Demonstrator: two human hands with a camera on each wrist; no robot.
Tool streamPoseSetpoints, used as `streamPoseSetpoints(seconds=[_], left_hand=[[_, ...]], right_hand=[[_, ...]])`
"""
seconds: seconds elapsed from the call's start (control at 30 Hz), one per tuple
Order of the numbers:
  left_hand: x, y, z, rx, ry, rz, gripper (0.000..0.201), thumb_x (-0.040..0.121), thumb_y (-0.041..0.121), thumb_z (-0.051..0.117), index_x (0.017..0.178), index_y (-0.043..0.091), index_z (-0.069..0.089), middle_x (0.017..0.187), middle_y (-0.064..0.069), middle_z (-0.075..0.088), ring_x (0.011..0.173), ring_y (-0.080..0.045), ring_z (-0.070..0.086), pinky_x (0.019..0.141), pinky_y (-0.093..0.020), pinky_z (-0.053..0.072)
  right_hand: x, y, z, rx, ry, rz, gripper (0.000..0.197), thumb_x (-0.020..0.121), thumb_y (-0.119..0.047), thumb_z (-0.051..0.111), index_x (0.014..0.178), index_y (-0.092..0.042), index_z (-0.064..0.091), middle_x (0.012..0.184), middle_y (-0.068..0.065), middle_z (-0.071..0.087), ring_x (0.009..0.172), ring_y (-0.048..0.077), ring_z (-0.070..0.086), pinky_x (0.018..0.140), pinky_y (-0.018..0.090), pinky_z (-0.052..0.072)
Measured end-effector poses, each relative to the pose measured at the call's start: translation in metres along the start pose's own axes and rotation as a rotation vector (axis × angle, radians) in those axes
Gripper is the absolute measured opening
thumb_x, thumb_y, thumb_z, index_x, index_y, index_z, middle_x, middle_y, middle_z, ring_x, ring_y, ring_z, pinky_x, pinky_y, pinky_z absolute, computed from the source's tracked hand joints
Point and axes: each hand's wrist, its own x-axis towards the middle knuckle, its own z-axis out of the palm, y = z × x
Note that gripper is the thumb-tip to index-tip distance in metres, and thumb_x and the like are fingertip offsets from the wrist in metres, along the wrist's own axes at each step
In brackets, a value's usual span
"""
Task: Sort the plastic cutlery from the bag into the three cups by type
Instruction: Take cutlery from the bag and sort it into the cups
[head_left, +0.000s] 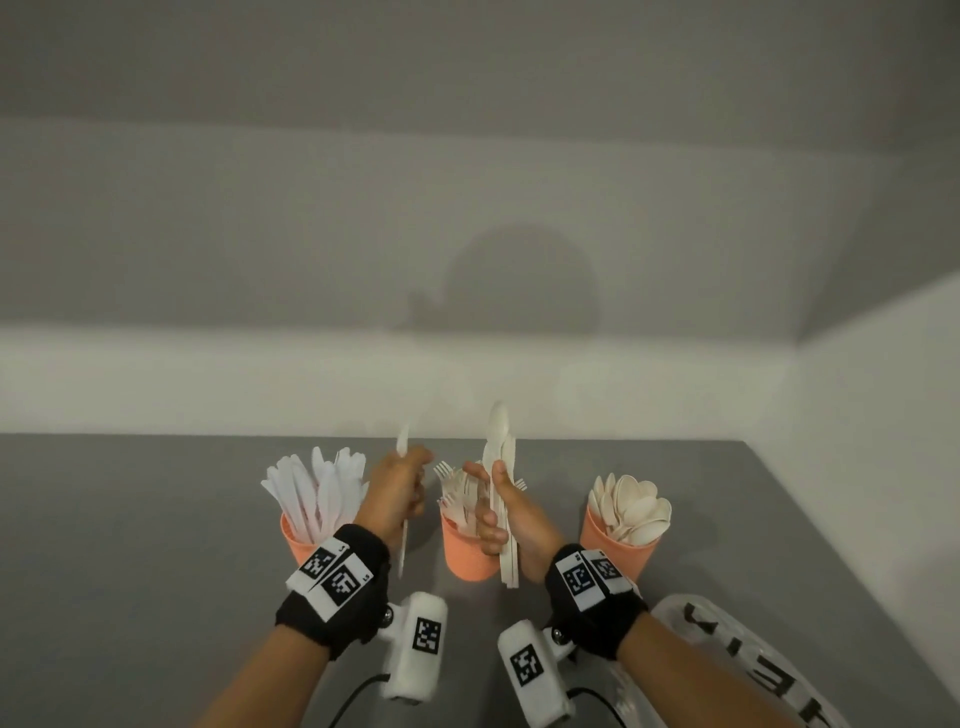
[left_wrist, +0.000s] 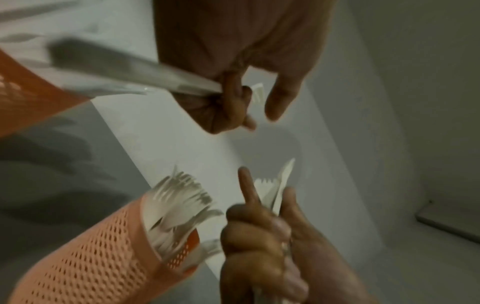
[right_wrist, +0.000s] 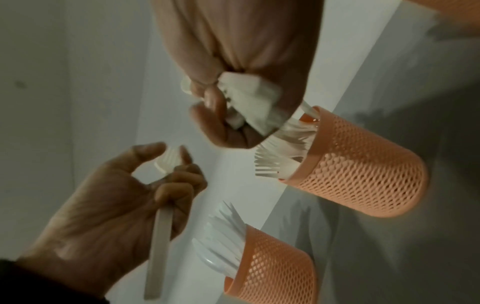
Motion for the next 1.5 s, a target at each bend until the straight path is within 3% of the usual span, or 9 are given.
streamPoseSetpoints(seconds=[0.17, 0.27, 0.4, 0.57, 0.8, 0.97, 1.13, 1.3, 1.5], left_hand=[[-0.009, -0.017, 0.021, 0.259, -0.088, 0.043, 0.019, 0.093, 0.022, 0.052, 0.09, 0.007, 0.062, 0.049, 0.008, 0.051, 0.035, 0.0, 0.043, 0.036, -0.011, 0.031], [-0.005, -0.026, 0.025, 0.277, -0.035, 0.018, 0.021, 0.092, 0.03, 0.053, 0.081, 0.013, 0.058, 0.063, 0.0, 0.051, 0.052, -0.009, 0.045, 0.045, -0.02, 0.033], [-0.003, -0.025, 0.025, 0.267, -0.094, -0.077, 0.028, 0.094, 0.032, 0.05, 0.09, 0.005, 0.057, 0.066, -0.004, 0.041, 0.042, -0.007, 0.032, 0.036, -0.017, 0.026], [-0.003, -0.023, 0.025, 0.136, -0.129, -0.112, 0.021, 0.096, 0.02, 0.045, 0.092, 0.006, 0.06, 0.064, 0.001, 0.044, 0.046, -0.006, 0.032, 0.034, -0.013, 0.027], [0.016, -0.008, 0.02, -0.175, 0.049, -0.086, 0.031, 0.099, 0.015, 0.034, 0.072, 0.011, 0.049, 0.063, -0.002, 0.044, 0.032, -0.002, 0.035, 0.031, -0.014, 0.027], [0.029, 0.001, 0.01, -0.323, 0.211, -0.108, 0.032, 0.101, 0.023, 0.029, 0.078, 0.013, 0.049, 0.066, -0.002, 0.046, 0.057, -0.014, 0.046, 0.052, -0.024, 0.039], [0.021, -0.007, 0.008, -0.072, 0.134, -0.082, 0.044, 0.09, 0.059, 0.038, 0.085, 0.017, 0.051, 0.042, 0.008, 0.026, 0.03, -0.005, 0.025, 0.036, -0.017, 0.021], [0.006, -0.001, 0.027, 0.178, 0.047, 0.047, 0.031, 0.088, 0.04, 0.057, 0.068, 0.016, 0.053, 0.027, 0.011, 0.037, 0.024, -0.001, 0.035, 0.037, -0.016, 0.029], [0.015, -0.001, 0.025, 0.463, 0.068, 0.112, 0.033, 0.091, 0.03, 0.05, 0.063, 0.013, 0.049, 0.055, 0.0, 0.046, 0.049, -0.014, 0.041, 0.049, -0.026, 0.031]], right_hand=[[-0.006, -0.007, 0.011, -0.076, -0.046, 0.012, 0.043, 0.088, -0.057, 0.037, 0.08, -0.031, 0.07, 0.038, -0.008, 0.034, 0.027, 0.001, 0.027, 0.029, 0.012, 0.021], [-0.009, -0.007, 0.013, -0.098, -0.03, 0.021, 0.033, 0.095, -0.046, 0.039, 0.104, -0.02, 0.058, 0.037, -0.008, 0.034, 0.027, 0.002, 0.027, 0.029, 0.012, 0.02], [-0.013, -0.01, 0.014, -0.138, -0.045, 0.066, 0.04, 0.09, -0.051, 0.042, 0.089, -0.011, 0.049, 0.034, -0.009, 0.034, 0.025, 0.003, 0.026, 0.029, 0.012, 0.019], [-0.014, -0.013, 0.012, -0.153, -0.077, 0.074, 0.034, 0.097, -0.042, 0.038, 0.122, -0.019, 0.047, 0.042, -0.006, 0.047, 0.025, 0.002, 0.027, 0.03, 0.011, 0.021], [-0.021, -0.017, 0.007, -0.228, -0.077, 0.113, 0.036, 0.1, -0.029, 0.03, 0.073, -0.009, 0.042, 0.032, -0.008, 0.044, 0.021, 0.003, 0.024, 0.03, 0.012, 0.016], [-0.015, -0.01, -0.003, -0.328, 0.004, 0.025, 0.03, 0.099, -0.02, 0.035, 0.122, -0.017, 0.053, 0.042, -0.005, 0.046, 0.027, 0.002, 0.024, 0.029, 0.012, 0.019], [-0.014, -0.01, -0.004, -0.404, 0.071, -0.048, 0.024, 0.101, -0.024, 0.035, 0.111, -0.02, 0.056, 0.042, -0.005, 0.042, 0.028, 0.003, 0.025, 0.029, 0.014, 0.021], [-0.014, -0.002, 0.002, -0.549, 0.042, -0.085, 0.029, 0.1, -0.033, 0.037, 0.117, -0.02, 0.056, 0.045, -0.004, 0.046, 0.028, 0.004, 0.028, 0.032, 0.015, 0.024], [-0.019, -0.001, 0.005, -0.662, 0.002, -0.083, 0.038, 0.097, -0.037, 0.042, 0.122, -0.009, 0.053, 0.046, -0.004, 0.055, 0.033, 0.008, 0.046, 0.035, 0.019, 0.039]])
